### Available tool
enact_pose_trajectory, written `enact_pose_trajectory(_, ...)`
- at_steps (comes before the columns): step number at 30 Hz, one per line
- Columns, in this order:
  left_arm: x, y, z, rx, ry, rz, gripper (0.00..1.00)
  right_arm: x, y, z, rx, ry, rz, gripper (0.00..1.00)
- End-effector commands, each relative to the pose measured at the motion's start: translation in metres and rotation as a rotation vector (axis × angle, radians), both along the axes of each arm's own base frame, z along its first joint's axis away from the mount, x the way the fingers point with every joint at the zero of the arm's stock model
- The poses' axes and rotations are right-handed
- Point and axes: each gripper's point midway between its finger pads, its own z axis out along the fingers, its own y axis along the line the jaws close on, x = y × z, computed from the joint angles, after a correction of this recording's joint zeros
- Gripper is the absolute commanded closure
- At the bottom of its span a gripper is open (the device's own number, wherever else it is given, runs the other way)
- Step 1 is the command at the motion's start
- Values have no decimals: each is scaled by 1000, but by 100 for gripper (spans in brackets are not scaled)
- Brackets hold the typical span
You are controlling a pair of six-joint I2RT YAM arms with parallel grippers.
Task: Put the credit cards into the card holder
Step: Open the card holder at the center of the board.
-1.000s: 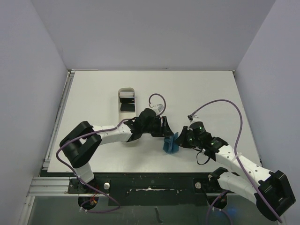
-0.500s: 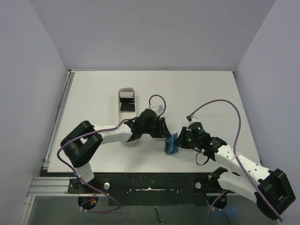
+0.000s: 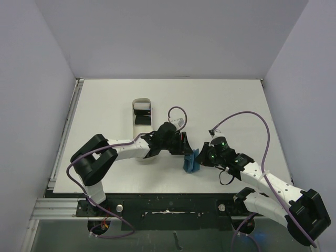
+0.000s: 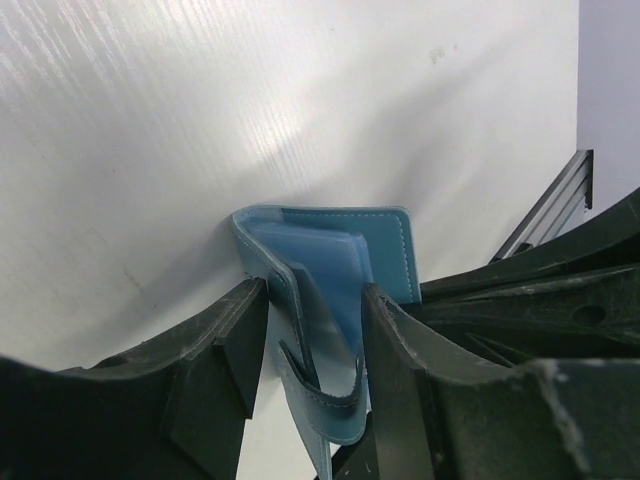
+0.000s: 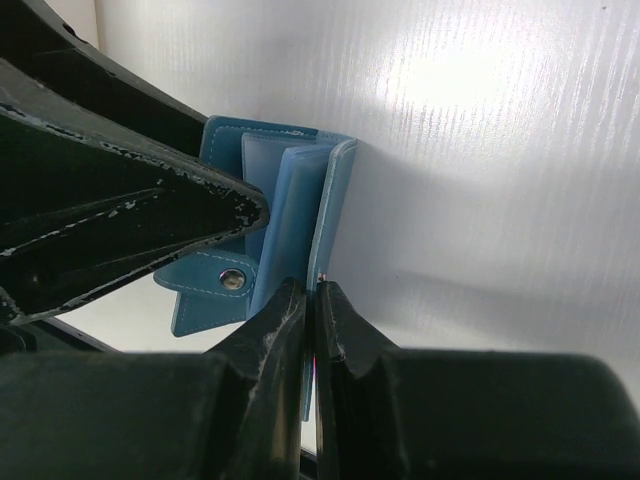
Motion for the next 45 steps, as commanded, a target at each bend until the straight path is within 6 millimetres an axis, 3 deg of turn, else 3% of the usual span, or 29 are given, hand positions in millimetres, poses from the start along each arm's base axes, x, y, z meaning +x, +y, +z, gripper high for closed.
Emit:
enact_pose_trajectory(1,7,-14,17,-43,-37,-24,59,13,10,21,39,-76,8,100)
enact_pose_trajectory(5,9,-12,10,-8,-32,-17,59,13,9,21,38,-78,8,100)
enact_pose_trajectory(11,8,-12,4,8,-25,-22,67,13,9,17,32,-72,5,99)
enact_pose_trajectory(13,8,-11,3,16,-25,-21,84,13,6,15,18,-64,-6,91)
enact_pose_trajectory(15,8,-10,4,20,-26,-17,94,14,-2,14,-14,-52,-38,81)
enact_pose_trajectory(18,8,-7,8,27,-26,1,100,12,-10,24,-43,-37,-71,64)
enact_pose_trajectory(20,6,-8,13,10,-31,-1,100,12,-9,38,-23,-57,-81,61)
enact_pose_trajectory(25,4,-9,16,-28,-17,17,100,11,0,67,57,-105,-75,61)
enact_pose_trajectory(29,3,-9,15,-37,-8,27,100,11,15,77,113,-128,-45,64)
enact_pose_trajectory(39,0,-4,8,-29,6,40,100,13,9,29,22,-46,-84,69)
enact_pose_trajectory(45,0,-2,8,-28,2,45,100,12,7,17,9,-36,-83,80)
